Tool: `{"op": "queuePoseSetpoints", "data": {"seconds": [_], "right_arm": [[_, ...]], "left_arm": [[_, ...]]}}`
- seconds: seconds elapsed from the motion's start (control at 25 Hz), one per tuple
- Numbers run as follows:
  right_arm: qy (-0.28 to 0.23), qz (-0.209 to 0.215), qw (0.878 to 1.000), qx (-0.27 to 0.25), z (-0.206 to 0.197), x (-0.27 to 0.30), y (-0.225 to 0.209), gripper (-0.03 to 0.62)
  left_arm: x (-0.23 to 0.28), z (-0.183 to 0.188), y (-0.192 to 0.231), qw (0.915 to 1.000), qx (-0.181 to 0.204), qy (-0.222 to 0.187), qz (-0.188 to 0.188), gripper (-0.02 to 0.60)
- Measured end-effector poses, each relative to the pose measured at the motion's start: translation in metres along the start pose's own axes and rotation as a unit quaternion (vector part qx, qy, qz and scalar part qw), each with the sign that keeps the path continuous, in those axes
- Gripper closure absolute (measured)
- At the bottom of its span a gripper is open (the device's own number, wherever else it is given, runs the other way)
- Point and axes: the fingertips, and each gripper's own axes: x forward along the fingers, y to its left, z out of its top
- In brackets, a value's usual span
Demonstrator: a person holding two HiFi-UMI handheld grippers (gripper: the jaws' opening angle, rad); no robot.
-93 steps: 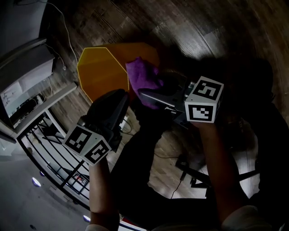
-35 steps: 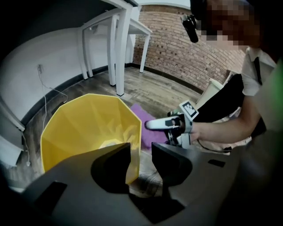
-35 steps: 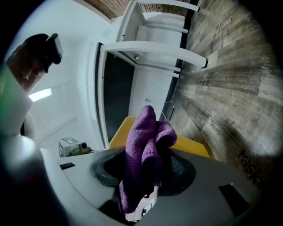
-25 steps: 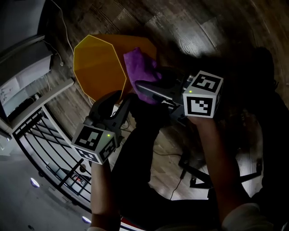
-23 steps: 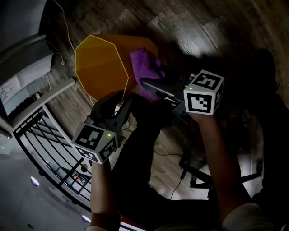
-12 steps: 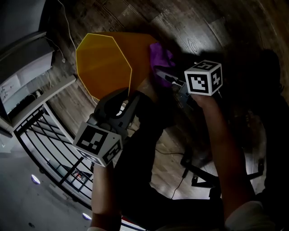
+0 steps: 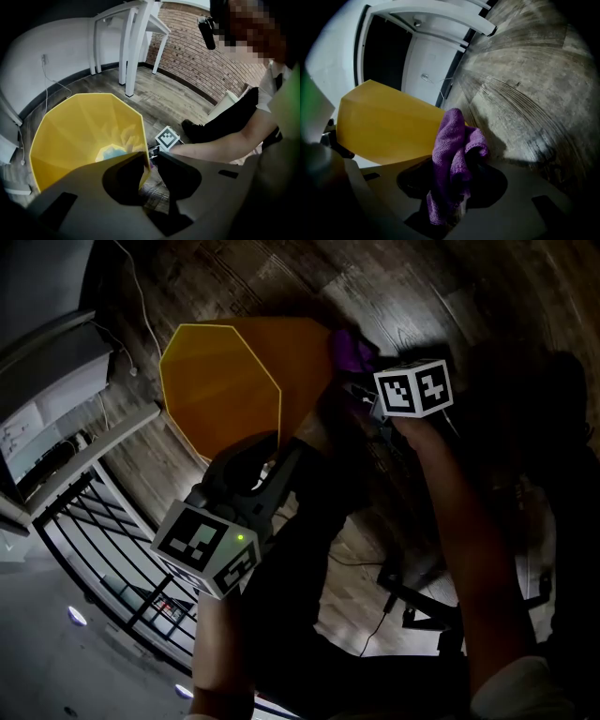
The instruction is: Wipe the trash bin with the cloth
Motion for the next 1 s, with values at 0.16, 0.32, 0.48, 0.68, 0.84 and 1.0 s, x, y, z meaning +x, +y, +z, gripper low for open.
{"op": "queuePoseSetpoints", "data": {"seconds": [0.16, 0.32, 0.48, 0.68, 0.84, 1.0], "right_arm": [[0.014, -0.051, 0.999, 0.003, -0.004, 0.011, -0.019, 0.411], [0.03, -0.09, 0.995, -0.011, -0.005, 0.016, -0.029, 0.411], [0.042, -0.116, 0.992, -0.019, 0.002, 0.017, -0.031, 0.411], [0.0, -0.107, 0.994, -0.023, 0.015, 0.0, -0.021, 0.411], [-0.075, -0.041, 0.996, -0.012, 0.034, -0.028, 0.013, 0.411], [-0.118, 0.051, 0.992, -0.016, 0.037, -0.046, 0.06, 0.411]], "left_arm": [[-0.001, 0.003, 0.002, 0.9999, -0.013, 0.001, -0.005, 0.491], [0.0, 0.005, 0.003, 0.9996, -0.027, -0.003, -0.005, 0.491], [0.001, 0.009, 0.005, 0.9989, -0.046, -0.008, -0.001, 0.491], [-0.003, 0.012, 0.006, 0.9992, -0.03, -0.026, -0.004, 0.491], [-0.015, 0.017, 0.012, 0.9985, 0.024, -0.04, 0.028, 0.491], [-0.022, 0.009, 0.014, 0.9959, 0.068, -0.031, 0.051, 0.481]]}}
